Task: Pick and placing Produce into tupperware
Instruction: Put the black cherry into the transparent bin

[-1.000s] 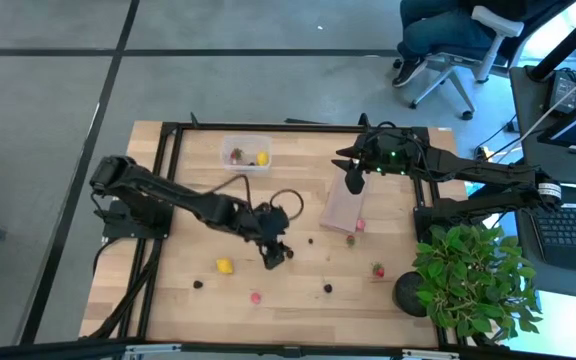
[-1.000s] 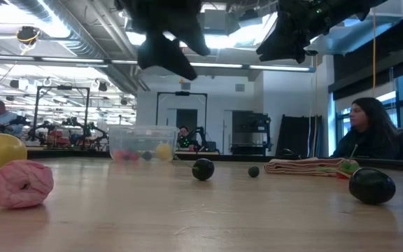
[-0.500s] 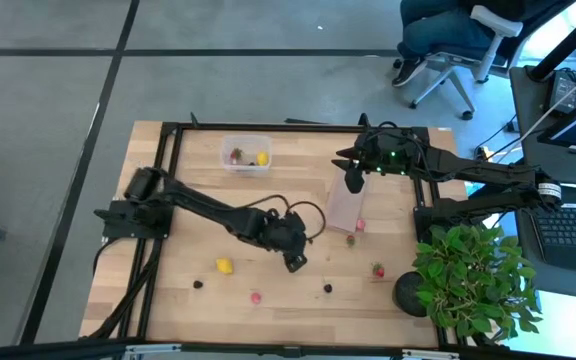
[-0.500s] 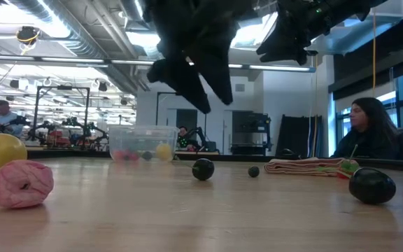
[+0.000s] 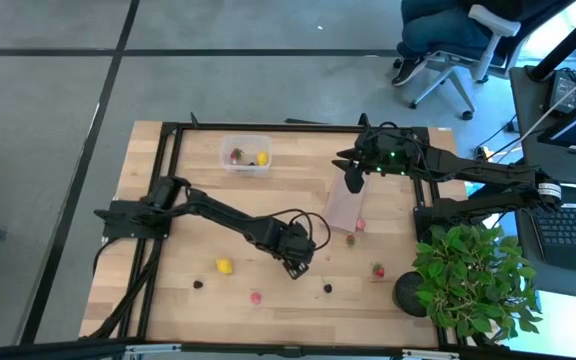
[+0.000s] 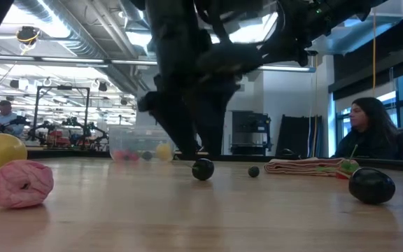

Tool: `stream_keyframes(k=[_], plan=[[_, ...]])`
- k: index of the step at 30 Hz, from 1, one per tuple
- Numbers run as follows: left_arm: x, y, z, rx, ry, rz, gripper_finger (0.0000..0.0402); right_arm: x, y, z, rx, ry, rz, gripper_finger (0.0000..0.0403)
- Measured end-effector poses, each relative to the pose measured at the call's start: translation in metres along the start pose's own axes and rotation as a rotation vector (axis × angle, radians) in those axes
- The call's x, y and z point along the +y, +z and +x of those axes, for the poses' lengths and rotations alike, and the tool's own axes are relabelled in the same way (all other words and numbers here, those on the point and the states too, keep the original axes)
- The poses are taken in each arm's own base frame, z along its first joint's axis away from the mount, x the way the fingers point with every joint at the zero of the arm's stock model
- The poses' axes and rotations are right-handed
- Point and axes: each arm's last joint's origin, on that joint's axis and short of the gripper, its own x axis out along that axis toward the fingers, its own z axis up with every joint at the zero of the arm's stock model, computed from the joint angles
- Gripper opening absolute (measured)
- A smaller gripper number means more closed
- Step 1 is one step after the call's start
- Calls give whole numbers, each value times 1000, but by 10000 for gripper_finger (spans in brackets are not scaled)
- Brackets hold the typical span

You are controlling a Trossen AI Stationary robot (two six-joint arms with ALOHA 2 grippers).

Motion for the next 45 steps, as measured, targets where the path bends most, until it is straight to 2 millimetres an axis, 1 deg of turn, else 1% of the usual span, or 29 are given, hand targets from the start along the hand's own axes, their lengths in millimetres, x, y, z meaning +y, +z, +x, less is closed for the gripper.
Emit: stream_keyframes(k=[3,12,16,20,25,33,40,44,45], plan=[[0,-1,7,6,6,1,211,0,0,0,2,-1,-1,155],[2,3,7,11,0,-7,211,0,0,0,2,-1,0,155],[3,3,20,44,0,6,211,0,0,0,2,0,3,155],[4,3,22,58,0,12,206,0,-1,0,11,-3,2,155],[6,4,22,64,3,8,180,0,-2,0,16,-4,-2,155],[10,7,23,102,1,2,94,-1,-2,0,20,-5,-9,155],[16,11,23,141,-16,59,93,-1,-3,0,32,-9,-10,155],[29,14,11,228,-21,94,93,-1,-4,0,39,-10,-10,155],[32,16,4,229,-24,101,93,-1,-4,0,42,-12,-10,155]])
